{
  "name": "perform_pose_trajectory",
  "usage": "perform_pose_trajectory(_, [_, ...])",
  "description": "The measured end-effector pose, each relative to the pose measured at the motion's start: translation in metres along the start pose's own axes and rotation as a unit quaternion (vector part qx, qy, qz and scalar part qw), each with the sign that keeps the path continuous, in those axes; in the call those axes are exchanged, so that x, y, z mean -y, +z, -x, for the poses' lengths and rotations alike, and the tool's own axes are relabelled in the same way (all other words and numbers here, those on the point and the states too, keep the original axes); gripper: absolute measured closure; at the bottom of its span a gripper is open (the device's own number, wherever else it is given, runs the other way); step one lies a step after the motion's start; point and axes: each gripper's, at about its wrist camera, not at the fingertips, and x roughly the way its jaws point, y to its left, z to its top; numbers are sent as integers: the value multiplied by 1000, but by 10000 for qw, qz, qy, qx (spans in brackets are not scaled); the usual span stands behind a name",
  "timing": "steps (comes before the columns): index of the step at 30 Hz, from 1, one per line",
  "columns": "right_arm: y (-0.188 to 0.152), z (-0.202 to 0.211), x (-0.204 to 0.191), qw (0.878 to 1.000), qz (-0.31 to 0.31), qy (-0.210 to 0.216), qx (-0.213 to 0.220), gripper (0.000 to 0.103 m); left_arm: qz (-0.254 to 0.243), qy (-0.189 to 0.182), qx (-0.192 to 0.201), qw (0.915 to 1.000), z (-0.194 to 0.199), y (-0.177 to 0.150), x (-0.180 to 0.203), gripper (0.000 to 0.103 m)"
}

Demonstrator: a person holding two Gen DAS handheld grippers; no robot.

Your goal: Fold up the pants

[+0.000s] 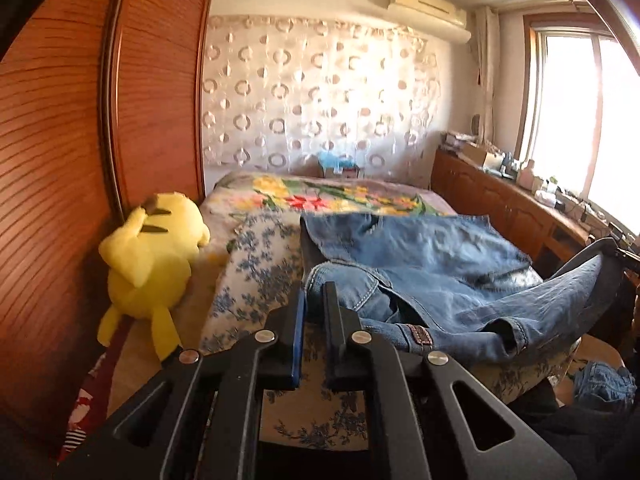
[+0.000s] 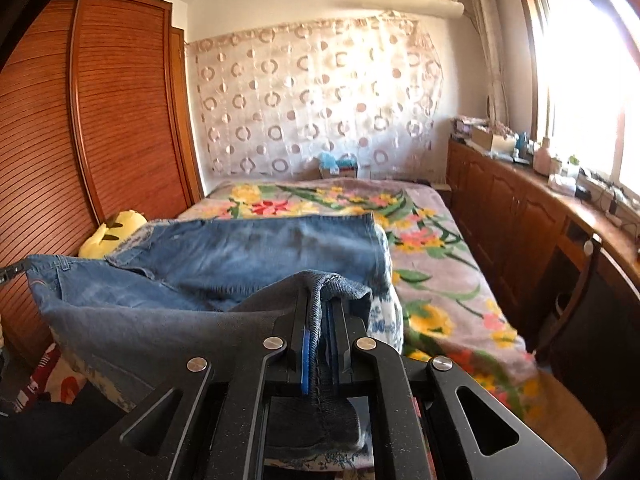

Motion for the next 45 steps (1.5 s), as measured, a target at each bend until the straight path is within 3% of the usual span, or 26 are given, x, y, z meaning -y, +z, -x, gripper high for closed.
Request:
perform_pose_trajectory(7, [6, 23, -7, 9989, 245, -32, 394, 97, -120, -37, 323, 9994, 20, 15, 2, 94])
perform_pose_trajectory(12, [-5, 4, -5, 9986, 332, -105, 409, 97, -130, -70, 176, 9997, -2, 11, 1, 94])
perform_pose_trajectory(23, [-19, -58, -10, 9988, 376, -286, -96, 97, -180, -30, -135, 9997, -36, -2, 8, 94])
perform_pose_trajectory(34, [6, -115, 0, 9967, 178, -187, -771, 97, -334, 19, -294, 9990, -73, 0, 18, 94])
perform_pose_trajectory(37, [3, -118, 0, 9954, 127, -83, -950, 81, -323, 7, -348, 9989, -80, -3, 20, 94])
perform_pose_trajectory(41, [2, -97, 8, 9953, -50, -1, -963, 49, -350, -44, -405, 9986, -84, -7, 23, 94])
perform_pose_trajectory(45, [-5, -72, 22, 9941, -198, 64, -1066, 48, -364, -58, -412, 9985, -85, -8, 25, 94])
